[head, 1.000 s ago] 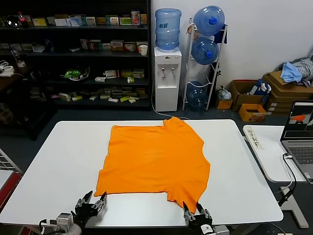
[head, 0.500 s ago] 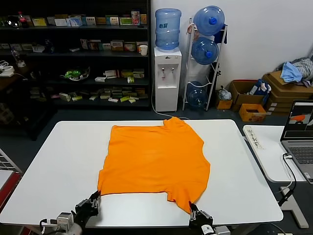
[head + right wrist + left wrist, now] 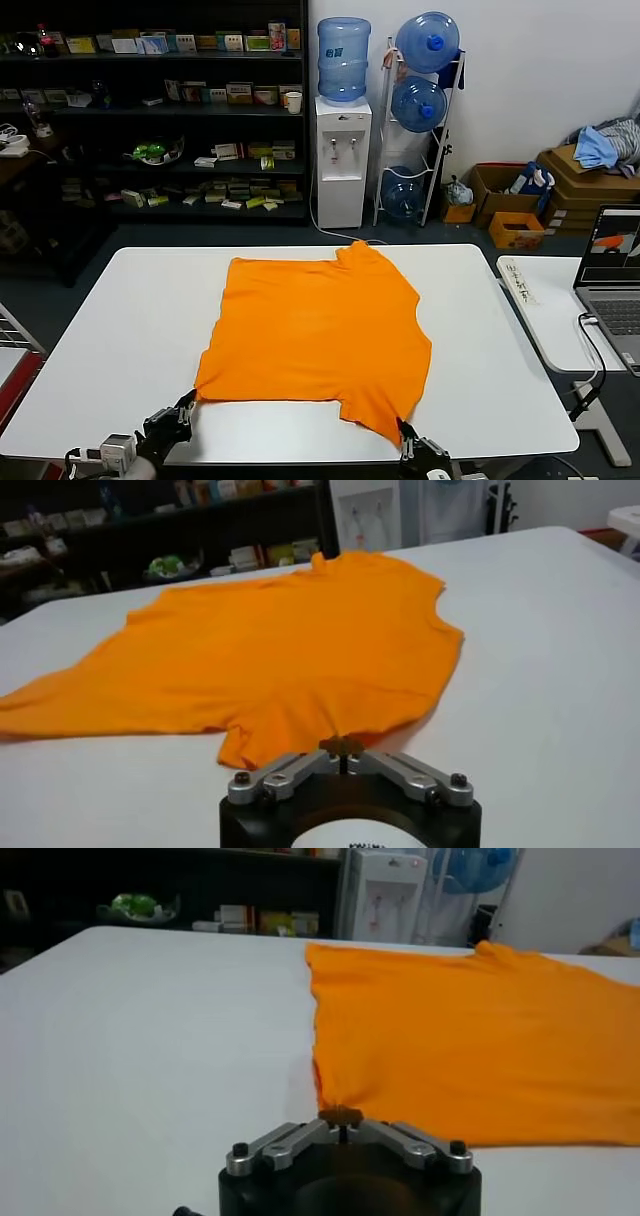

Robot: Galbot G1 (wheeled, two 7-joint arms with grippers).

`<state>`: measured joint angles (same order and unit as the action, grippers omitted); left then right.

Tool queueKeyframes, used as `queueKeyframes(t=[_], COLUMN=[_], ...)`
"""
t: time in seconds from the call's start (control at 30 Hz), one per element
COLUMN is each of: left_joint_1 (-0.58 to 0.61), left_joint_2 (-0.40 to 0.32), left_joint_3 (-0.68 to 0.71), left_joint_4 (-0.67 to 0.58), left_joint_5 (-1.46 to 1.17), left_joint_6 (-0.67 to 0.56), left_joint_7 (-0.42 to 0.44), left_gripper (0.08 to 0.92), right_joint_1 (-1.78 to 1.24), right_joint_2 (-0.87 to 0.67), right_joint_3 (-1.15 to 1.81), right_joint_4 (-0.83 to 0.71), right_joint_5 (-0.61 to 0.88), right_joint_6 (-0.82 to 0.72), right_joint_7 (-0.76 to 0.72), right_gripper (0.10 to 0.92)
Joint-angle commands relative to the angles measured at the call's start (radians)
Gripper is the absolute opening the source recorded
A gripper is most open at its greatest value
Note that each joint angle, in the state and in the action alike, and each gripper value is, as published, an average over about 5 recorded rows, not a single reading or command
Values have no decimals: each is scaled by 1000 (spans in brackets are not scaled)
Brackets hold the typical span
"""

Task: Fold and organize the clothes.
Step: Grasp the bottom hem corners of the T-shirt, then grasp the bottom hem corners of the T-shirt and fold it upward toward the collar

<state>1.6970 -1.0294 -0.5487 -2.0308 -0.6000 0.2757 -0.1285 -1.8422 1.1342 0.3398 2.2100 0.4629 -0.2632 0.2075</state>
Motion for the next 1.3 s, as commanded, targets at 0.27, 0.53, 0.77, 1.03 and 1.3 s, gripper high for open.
queueKeyframes(t=[0.27,0.53,0.77,1.03,1.3], left_joint_1=[18,-256,-428,-544,-610], left_joint_2=[154,94,96,67,35], left_joint_3=[-21,74,169,275,318], left_joint_4=[-60,62,163,279,372], left_joint_5=[-196,-155,-163,-145,-77], left_joint_6=[15,-83,-125,-131,-136], left_joint_7=[-45,-9,7,-7,-17], left_gripper=[91,91,91,91,99], right_joint_1=[90,436,642,792,826], right_joint_2=[-114,-141,-161,-130,-113], right_joint_3=[-9,-63,-134,-218,-246], right_joint_4=[1,-129,-243,-363,-396], right_joint_5=[102,225,319,338,345], right_joint_6=[84,86,64,43,-19], right_joint_7=[14,38,71,78,60], right_gripper=[124,124,124,124,156])
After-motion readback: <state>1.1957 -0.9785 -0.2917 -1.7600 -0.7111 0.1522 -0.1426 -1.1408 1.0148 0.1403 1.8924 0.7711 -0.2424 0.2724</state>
